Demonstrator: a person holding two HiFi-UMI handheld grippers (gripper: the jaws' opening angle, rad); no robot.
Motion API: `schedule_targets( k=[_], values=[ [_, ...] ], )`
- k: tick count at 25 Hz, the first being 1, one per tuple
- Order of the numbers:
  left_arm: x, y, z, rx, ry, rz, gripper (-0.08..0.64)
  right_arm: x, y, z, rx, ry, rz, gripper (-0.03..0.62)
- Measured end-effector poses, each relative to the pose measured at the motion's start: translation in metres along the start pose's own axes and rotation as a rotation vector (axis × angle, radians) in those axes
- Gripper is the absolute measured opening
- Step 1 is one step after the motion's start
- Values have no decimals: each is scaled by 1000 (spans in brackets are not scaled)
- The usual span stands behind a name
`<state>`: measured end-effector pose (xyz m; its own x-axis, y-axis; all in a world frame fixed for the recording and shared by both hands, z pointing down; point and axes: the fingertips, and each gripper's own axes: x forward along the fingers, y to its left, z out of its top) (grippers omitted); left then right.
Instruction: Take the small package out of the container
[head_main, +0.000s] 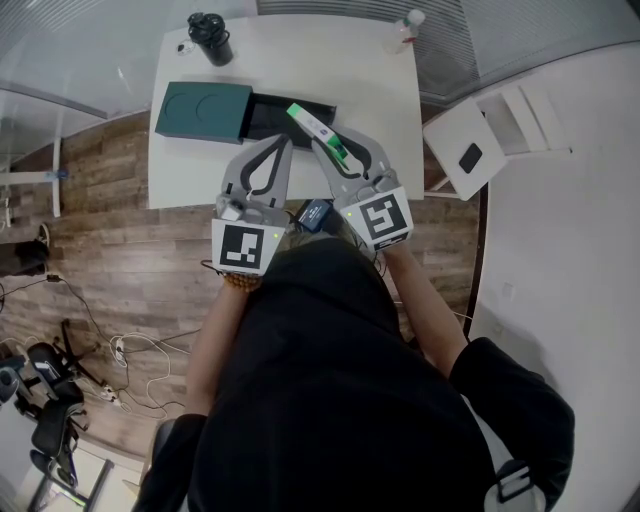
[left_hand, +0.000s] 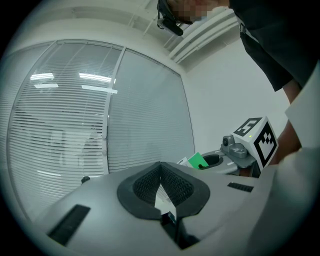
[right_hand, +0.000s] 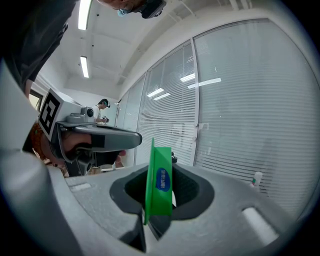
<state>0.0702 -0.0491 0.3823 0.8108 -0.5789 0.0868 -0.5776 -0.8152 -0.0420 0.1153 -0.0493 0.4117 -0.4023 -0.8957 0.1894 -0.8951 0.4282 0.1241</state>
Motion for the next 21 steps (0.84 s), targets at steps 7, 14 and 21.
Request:
schedule_targets(
  k=[7,14,21],
  values=[
    [1,1,-5,4,15,7,2,10,-6,-8,-2,11,11,84],
    [-2,5,-7,-9,18,33,2,21,-10,-23,-18,57,43,84],
    [-10,21,-12,0,29,59,2,61,-13,-61,-60,207,138,84]
  ],
)
